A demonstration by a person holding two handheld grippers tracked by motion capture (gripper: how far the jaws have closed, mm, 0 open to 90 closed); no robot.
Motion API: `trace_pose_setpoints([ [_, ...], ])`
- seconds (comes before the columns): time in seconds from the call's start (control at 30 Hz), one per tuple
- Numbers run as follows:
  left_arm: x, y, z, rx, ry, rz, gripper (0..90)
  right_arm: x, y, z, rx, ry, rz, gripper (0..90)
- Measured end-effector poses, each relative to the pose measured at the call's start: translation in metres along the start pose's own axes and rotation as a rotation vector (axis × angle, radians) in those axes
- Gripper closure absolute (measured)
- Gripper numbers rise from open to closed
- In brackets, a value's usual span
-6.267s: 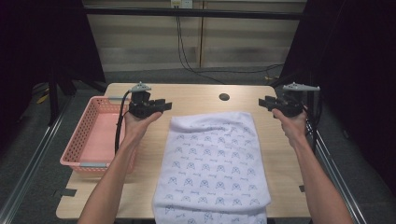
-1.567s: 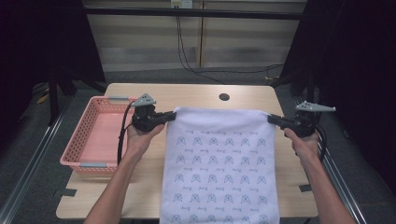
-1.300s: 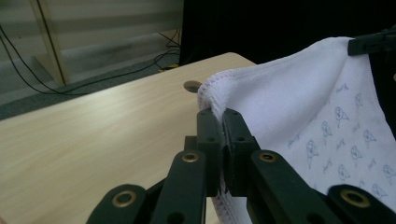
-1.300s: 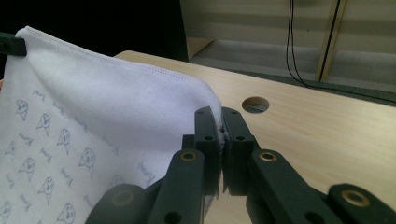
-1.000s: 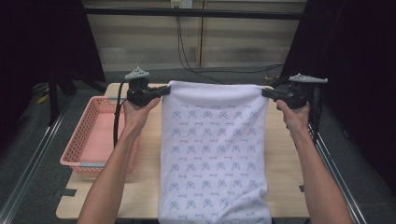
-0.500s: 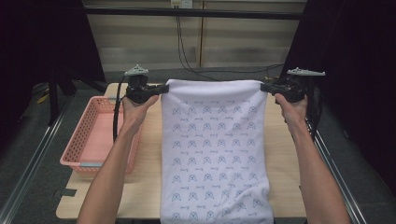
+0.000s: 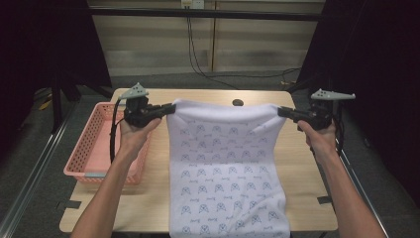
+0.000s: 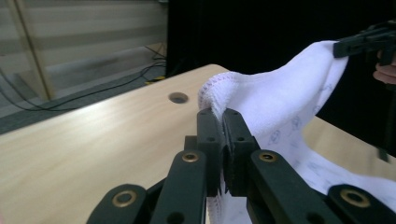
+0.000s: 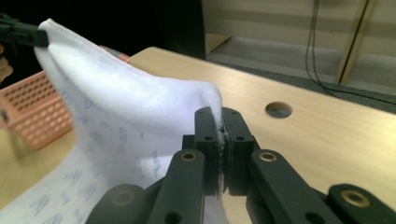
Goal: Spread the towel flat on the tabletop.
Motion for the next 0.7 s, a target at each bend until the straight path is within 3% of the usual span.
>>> trace_pose_setpoints([
  [0.1, 0.014, 0.018, 0.008, 0.029, -0.028, 0.009, 87.2, 0.018, -0.012, 0.013, -0.017, -0.026, 0.015, 86.5],
  [0.17, 0.024, 0.036, 0.014, 0.06, -0.013, -0.003, 87.2, 0.034, -0.019, 0.02, -0.026, -0.04, 0.02, 86.5],
  [0.27, 0.045, 0.06, 0.019, 0.077, -0.058, -0.02, 87.2, 0.066, -0.028, 0.027, -0.046, -0.082, 0.016, 86.5],
  [0.37, 0.068, 0.076, 0.022, 0.096, -0.12, -0.001, 87.1, 0.099, -0.034, 0.033, -0.062, -0.12, 0.0, 86.5],
  [0.53, 0.112, 0.086, 0.028, 0.098, -0.248, 0.019, 87.1, 0.141, -0.04, 0.046, -0.051, -0.206, -0.008, 86.5],
  [0.6, 0.13, 0.089, 0.029, 0.119, -0.301, 0.062, 87.1, 0.155, -0.041, 0.047, -0.054, -0.235, -0.019, 86.5],
  [0.7, 0.15, 0.099, 0.025, 0.148, -0.378, 0.081, 86.9, 0.178, -0.041, 0.041, -0.048, -0.306, -0.02, 86.4],
])
Point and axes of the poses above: each handheld gripper's, and its own axes: z roughly backward along the jaws, x roughly out of its underside, y roughly to its right, the point moved 1 cm from there along -z, roughly forward along the jaws, and after that the axes turned 7 degrees about -z, right-handed, at the moved point
